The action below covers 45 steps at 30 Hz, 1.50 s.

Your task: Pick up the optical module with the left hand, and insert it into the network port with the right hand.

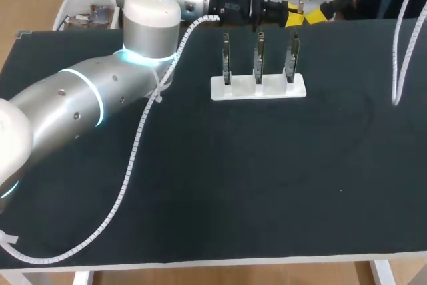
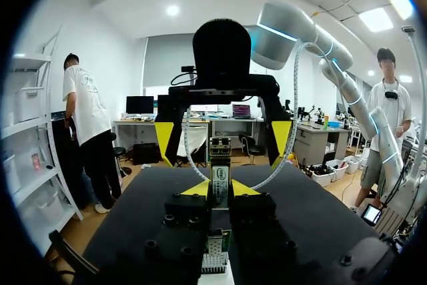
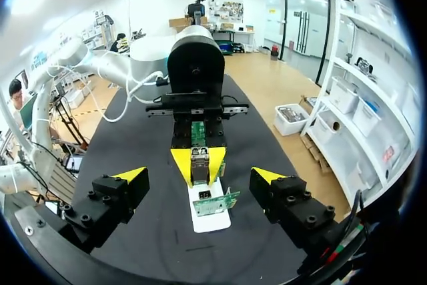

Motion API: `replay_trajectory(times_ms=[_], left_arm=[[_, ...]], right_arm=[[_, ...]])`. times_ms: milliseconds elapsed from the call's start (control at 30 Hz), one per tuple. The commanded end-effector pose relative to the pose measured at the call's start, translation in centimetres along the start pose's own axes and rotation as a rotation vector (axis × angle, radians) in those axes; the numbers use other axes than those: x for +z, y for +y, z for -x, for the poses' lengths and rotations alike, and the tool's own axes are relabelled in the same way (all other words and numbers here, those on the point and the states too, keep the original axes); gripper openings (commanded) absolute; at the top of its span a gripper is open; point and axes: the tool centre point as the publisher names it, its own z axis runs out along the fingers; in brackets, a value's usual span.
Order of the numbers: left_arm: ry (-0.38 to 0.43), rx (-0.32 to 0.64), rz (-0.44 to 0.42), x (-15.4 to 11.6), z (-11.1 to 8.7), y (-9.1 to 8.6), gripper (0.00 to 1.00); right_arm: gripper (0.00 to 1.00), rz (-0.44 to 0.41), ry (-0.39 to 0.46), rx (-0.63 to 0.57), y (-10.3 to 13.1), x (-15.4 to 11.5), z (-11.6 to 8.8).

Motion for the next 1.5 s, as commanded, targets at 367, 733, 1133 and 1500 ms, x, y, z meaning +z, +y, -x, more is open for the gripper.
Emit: replay_trajectory(times_ms=[367, 733, 1133, 1500], left_arm=[[0.002, -0.001, -0.052, 0.2, 0.0, 1.0, 0.0], [0.002, -0.001, -0.052, 0.2, 0.0, 1.0, 0.0], [0.002, -0.001, -0.052, 0.2, 0.0, 1.0, 0.0], [0.002, -0.001, -0.052, 0.2, 0.0, 1.0, 0.0]], right_arm=[[1.0, 0.024, 0.001, -0.025, -0.7, 0.1, 0.9], [1.0, 0.051, -0.016, -0.036, -0.4, -0.1, 1.2], [1.0, 0.078, -0.025, -0.051, -0.1, 0.1, 1.9], [1.0, 0.087, -0.02, -0.05, 0.0, 0.3, 1.8]])
